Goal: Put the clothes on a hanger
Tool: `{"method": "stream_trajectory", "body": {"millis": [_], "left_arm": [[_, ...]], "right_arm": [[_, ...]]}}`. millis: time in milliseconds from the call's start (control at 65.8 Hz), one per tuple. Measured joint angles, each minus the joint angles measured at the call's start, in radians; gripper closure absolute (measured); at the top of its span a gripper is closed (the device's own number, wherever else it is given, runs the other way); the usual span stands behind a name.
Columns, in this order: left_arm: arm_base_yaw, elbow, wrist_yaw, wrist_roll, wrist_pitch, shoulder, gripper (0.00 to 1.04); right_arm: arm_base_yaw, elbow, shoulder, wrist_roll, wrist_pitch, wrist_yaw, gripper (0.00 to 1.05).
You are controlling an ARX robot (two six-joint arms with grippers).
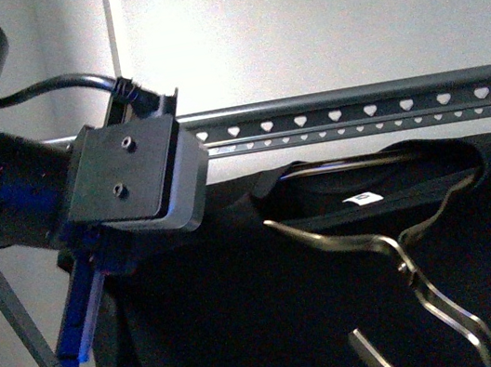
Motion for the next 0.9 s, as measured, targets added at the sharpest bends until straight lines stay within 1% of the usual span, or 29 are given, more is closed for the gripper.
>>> {"method": "stream_trajectory", "body": {"millis": [228, 380, 425, 820, 851, 866, 881, 896], "left_arm": [[-0.059, 0.057, 0.035, 0.059, 0.017, 0.037, 1.00], [-0.096, 0.083, 0.022, 0.073, 0.019, 0.068, 1.00], [-0.103, 0.083, 0.018, 0.073, 0.040, 0.071, 1.00], [-0.113, 0.083, 0.018, 0.073, 0.059, 0.071, 1.00], [-0.113, 0.083, 0.018, 0.073, 0.059, 0.071, 1.00], [-0.113, 0.083, 0.018, 0.073, 0.059, 0.071, 1.00], [-0.113, 0.083, 0.018, 0.073, 0.059, 0.071, 1.00], [-0.113, 0.083, 0.018, 0.073, 0.059, 0.071, 1.00]], "right_arm": [[0.000, 0.000, 0.000, 0.000, 0.000, 0.000, 0.07], [0.000, 0.000, 0.000, 0.000, 0.000, 0.000, 0.07], [0.000, 0.000, 0.000, 0.000, 0.000, 0.000, 0.07], [0.000, 0.000, 0.000, 0.000, 0.000, 0.000, 0.07], [-0.006, 0.001, 0.005, 0.005, -0.006, -0.025, 0.07], [-0.015, 0.005, 0.011, 0.006, -0.017, -0.054, 0.07], [-0.041, 0.018, 0.026, 0.008, -0.047, -0.130, 0.07], [-0.056, 0.025, 0.038, 0.008, -0.058, -0.166, 0.07]]}}
